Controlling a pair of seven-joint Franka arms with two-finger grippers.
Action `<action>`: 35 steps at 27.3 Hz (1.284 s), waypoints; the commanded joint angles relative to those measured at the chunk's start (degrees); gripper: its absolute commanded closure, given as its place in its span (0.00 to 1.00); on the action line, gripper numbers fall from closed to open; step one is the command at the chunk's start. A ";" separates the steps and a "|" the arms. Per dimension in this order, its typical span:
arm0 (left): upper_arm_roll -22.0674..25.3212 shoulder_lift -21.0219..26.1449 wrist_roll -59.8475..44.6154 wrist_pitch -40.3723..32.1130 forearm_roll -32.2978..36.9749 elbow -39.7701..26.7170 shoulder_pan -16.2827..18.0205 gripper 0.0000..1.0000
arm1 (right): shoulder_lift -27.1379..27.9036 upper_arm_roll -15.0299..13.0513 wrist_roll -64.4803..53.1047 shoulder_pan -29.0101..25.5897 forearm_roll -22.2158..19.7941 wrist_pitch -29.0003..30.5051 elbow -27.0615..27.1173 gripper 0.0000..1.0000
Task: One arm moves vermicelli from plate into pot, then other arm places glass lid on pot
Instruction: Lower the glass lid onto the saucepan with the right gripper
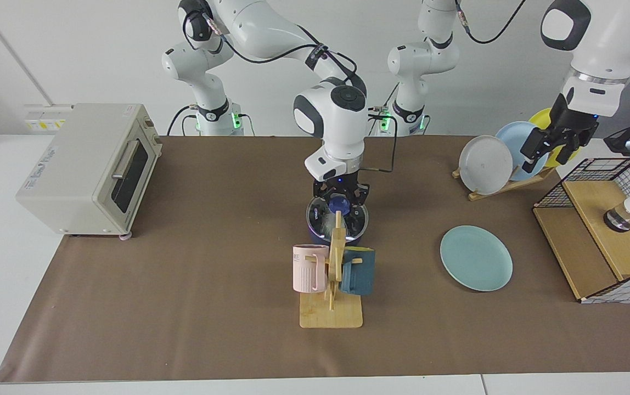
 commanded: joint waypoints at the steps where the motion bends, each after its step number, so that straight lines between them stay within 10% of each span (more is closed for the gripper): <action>1: -0.84 0.58 -1.84 -3.24 -0.30 1.24 -0.35 0.00 | 0.38 0.62 1.61 0.00 -0.28 0.74 1.10 1.00; 10: -2.69 0.67 -1.75 -4.30 -0.56 1.33 -1.32 0.00 | -0.41 0.62 1.79 0.61 -0.46 3.11 -1.18 1.00; 18: -4.80 -0.65 -1.40 -19.23 -1.09 1.15 -1.40 0.00 | -0.77 0.62 1.44 -0.09 0.07 4.70 -2.86 1.00; 35: -4.89 -0.65 -1.93 -19.07 -0.74 1.50 -1.05 0.00 | -3.14 0.62 1.97 0.17 0.16 4.70 -6.99 1.00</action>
